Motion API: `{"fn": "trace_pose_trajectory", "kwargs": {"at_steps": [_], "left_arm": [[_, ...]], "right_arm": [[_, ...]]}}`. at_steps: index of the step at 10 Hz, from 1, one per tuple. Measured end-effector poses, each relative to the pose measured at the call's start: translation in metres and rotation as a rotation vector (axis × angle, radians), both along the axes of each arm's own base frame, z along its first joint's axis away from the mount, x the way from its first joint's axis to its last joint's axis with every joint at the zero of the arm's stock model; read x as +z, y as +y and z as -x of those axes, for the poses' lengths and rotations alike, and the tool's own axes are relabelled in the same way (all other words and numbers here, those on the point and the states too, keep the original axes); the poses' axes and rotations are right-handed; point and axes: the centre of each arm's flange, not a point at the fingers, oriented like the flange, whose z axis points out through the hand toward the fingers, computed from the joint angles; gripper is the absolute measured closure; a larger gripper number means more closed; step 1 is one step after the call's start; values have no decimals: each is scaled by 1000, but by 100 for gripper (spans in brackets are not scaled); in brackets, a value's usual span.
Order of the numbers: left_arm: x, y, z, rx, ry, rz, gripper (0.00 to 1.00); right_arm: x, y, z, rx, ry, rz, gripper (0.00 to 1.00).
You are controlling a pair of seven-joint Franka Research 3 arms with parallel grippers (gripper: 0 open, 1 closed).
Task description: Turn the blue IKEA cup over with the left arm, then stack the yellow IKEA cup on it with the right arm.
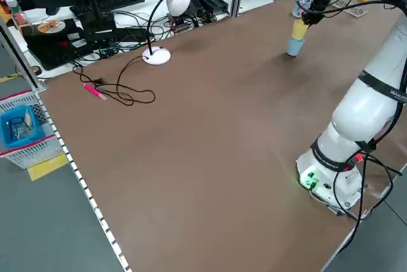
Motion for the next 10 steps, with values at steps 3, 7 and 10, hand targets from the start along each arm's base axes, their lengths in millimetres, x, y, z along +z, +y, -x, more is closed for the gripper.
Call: {"fn": "trace_pose_trajectory", "kwargs": {"at_steps": [3,7,10], "left_arm": [[0,3,0,6,0,-1,1],[0,2,0,3,0,-2,1],[0,2,0,3,0,-2,1]], "right_arm": [[-4,2,-2,-5,6,-4,92],[-2,3,-3,-13,-2,-2,63],[-1,4,-2,-24,-13,1,20]]}}
